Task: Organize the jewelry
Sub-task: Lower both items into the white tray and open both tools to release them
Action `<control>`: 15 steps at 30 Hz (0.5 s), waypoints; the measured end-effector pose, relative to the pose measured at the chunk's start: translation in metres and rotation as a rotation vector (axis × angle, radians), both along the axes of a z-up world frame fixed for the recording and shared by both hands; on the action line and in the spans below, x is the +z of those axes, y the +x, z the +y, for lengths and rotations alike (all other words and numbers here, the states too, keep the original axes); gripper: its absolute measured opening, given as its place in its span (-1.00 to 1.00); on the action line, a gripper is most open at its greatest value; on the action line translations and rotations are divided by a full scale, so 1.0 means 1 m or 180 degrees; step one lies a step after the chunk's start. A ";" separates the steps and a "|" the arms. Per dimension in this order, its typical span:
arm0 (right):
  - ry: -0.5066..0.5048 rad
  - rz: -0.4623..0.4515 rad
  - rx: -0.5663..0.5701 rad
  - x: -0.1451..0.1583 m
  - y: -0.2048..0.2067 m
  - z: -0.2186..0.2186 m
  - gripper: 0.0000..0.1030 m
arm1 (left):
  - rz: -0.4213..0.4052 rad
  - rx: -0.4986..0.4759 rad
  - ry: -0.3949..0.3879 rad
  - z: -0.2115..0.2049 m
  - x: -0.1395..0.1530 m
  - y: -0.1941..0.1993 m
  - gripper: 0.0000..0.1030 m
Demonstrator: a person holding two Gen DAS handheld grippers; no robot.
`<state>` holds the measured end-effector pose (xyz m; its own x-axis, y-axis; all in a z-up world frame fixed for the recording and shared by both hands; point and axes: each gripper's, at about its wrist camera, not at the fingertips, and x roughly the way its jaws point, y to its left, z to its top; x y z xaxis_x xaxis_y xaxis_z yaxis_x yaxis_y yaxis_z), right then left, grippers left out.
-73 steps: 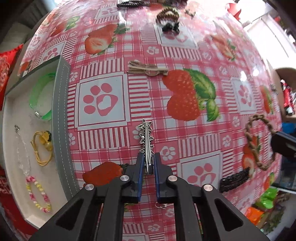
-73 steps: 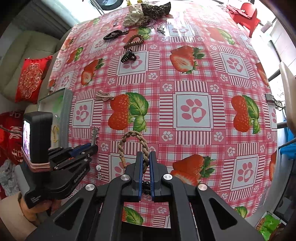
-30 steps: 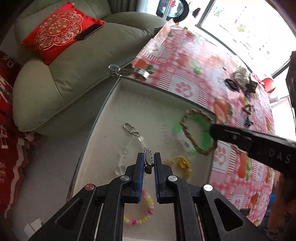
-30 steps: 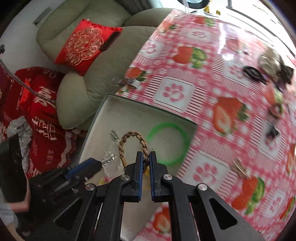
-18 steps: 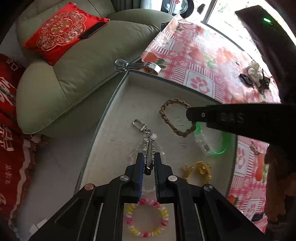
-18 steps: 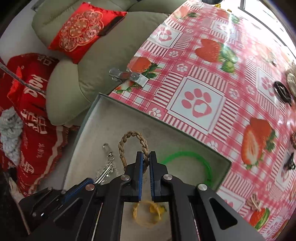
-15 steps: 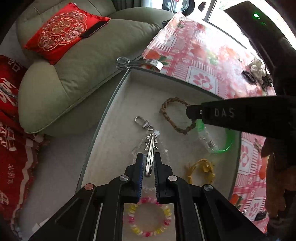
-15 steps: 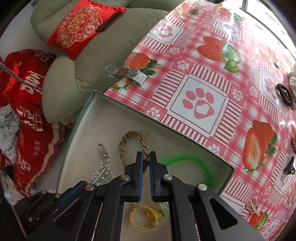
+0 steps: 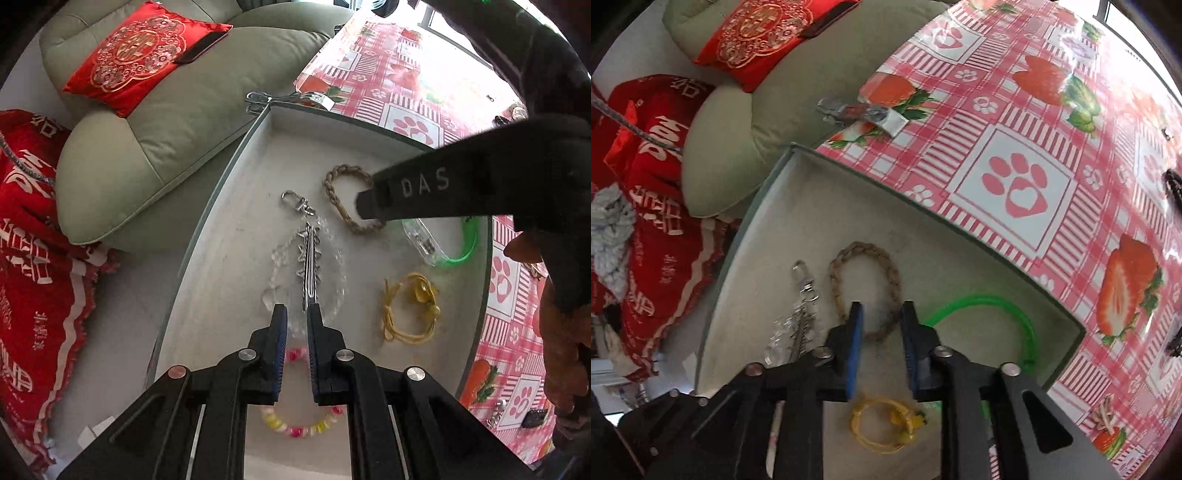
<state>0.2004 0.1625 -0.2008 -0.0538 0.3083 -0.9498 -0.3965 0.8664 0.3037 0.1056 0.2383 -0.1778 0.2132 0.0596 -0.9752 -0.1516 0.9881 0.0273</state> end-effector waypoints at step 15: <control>0.0340 0.0032 -0.0063 0.035 -0.014 -0.027 0.07 | -0.0019 0.0087 0.0082 -0.007 0.018 -0.022 -0.65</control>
